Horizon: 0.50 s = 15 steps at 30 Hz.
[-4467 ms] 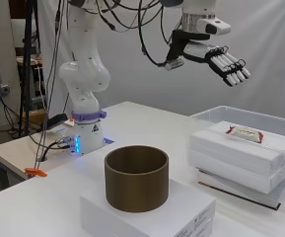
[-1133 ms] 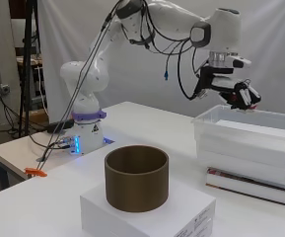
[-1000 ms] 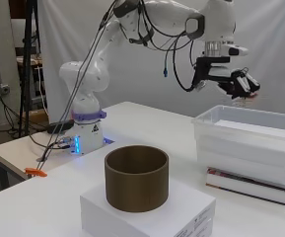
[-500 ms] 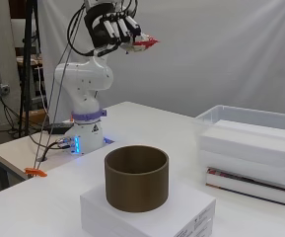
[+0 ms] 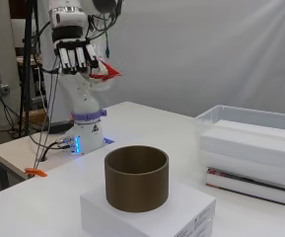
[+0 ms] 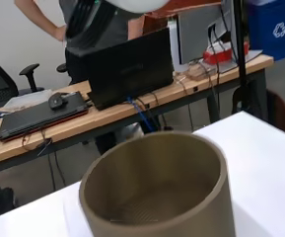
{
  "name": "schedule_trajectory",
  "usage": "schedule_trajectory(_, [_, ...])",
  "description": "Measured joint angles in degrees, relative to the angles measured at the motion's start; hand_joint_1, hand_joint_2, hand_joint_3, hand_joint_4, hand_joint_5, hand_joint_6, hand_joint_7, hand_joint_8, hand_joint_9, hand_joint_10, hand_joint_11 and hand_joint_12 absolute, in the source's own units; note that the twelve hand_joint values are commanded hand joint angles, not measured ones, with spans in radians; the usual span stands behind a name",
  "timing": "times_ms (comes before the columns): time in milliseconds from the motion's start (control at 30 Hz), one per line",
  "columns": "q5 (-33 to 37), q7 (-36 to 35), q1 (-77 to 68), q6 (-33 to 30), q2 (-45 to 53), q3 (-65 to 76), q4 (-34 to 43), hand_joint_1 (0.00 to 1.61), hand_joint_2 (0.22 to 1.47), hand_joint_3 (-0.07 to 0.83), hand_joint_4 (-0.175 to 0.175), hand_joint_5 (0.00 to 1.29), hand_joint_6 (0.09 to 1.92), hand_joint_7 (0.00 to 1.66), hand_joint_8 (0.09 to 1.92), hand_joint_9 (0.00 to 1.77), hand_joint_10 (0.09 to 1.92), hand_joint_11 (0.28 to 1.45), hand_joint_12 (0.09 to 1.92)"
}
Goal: Teleoperate dual arm-hand system to remove items from a box
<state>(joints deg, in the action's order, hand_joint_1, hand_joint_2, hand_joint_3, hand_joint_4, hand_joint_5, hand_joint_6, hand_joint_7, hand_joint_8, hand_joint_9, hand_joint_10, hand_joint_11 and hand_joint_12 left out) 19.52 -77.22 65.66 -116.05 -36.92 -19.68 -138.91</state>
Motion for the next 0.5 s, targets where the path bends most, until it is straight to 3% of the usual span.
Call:
schedule_trajectory(100, [-4.0,3.0,-1.8,-0.8,4.9,2.0,3.9,0.98,1.15,0.003,0.175,0.9,1.13,1.34,1.92,1.54,1.92,1.15,1.81])
schedule_trajectory(300, [-13.7,12.9,-6.8,-1.4,29.0,5.7,16.0,0.98,1.16,-0.001,0.175,0.89,1.16,1.36,1.92,1.53,1.92,1.16,1.79])
schedule_trajectory(500, [-16.7,16.4,-8.7,-1.5,32.3,2.8,18.4,0.96,1.17,0.003,0.175,0.86,1.24,1.33,1.92,1.49,1.92,1.12,1.8])
